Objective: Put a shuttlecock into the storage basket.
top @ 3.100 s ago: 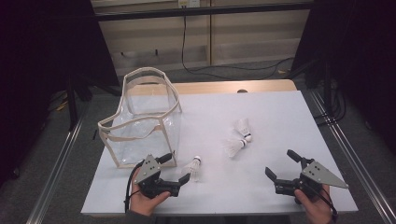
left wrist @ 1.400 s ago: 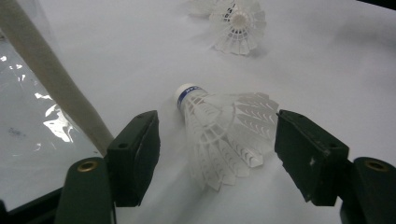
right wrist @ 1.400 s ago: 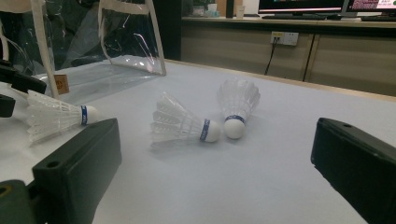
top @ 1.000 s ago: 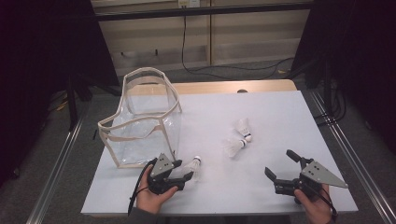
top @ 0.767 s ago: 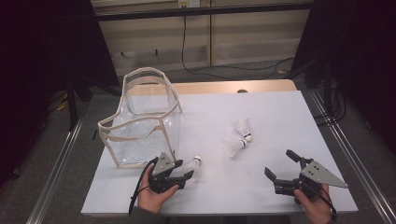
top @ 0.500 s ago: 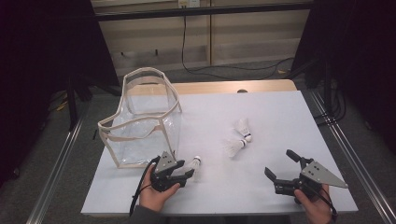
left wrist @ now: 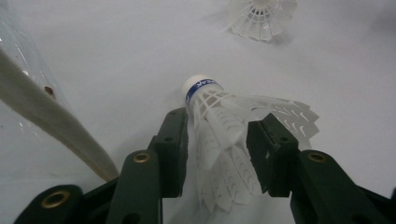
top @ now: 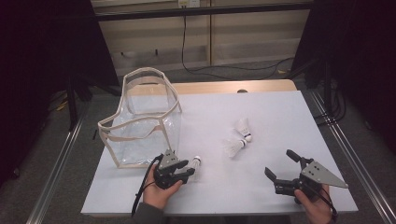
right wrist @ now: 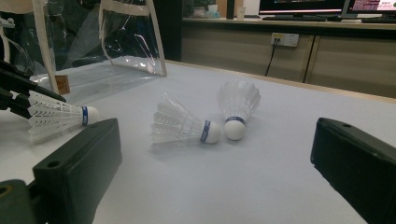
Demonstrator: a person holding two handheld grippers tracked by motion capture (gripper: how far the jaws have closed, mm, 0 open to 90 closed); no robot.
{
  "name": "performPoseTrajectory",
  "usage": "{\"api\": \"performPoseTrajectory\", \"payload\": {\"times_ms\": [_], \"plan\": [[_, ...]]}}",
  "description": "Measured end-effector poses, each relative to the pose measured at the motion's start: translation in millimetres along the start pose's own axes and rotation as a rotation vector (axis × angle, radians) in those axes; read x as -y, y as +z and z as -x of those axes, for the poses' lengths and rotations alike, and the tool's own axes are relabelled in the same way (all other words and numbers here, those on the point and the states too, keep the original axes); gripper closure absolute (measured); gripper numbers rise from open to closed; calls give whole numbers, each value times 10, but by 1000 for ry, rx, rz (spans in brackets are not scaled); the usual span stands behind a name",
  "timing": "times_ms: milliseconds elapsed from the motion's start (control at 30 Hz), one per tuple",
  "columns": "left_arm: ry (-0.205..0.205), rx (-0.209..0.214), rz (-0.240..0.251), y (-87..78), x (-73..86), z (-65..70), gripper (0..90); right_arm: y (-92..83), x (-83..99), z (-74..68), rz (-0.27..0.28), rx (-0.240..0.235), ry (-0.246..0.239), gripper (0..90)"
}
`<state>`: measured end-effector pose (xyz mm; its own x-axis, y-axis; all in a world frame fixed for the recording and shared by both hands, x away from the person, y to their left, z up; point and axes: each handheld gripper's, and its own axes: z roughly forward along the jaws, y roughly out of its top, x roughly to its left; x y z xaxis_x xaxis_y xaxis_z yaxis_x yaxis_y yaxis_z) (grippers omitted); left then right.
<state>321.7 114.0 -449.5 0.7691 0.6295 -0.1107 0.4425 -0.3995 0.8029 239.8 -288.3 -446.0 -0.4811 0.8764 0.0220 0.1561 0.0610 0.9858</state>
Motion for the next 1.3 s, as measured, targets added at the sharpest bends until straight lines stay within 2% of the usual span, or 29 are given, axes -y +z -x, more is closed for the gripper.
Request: {"api": "performPoseTrajectory", "payload": {"times_ms": [867, 1300], "plan": [[-24, -20, -41, 62, -23, -7, 770, -1, 0, 2, 1, 0, -2, 19], [-60, -1, -59, 58, -24, -1, 840, -3, -1, 4, 2, 1, -3, 19]]}}
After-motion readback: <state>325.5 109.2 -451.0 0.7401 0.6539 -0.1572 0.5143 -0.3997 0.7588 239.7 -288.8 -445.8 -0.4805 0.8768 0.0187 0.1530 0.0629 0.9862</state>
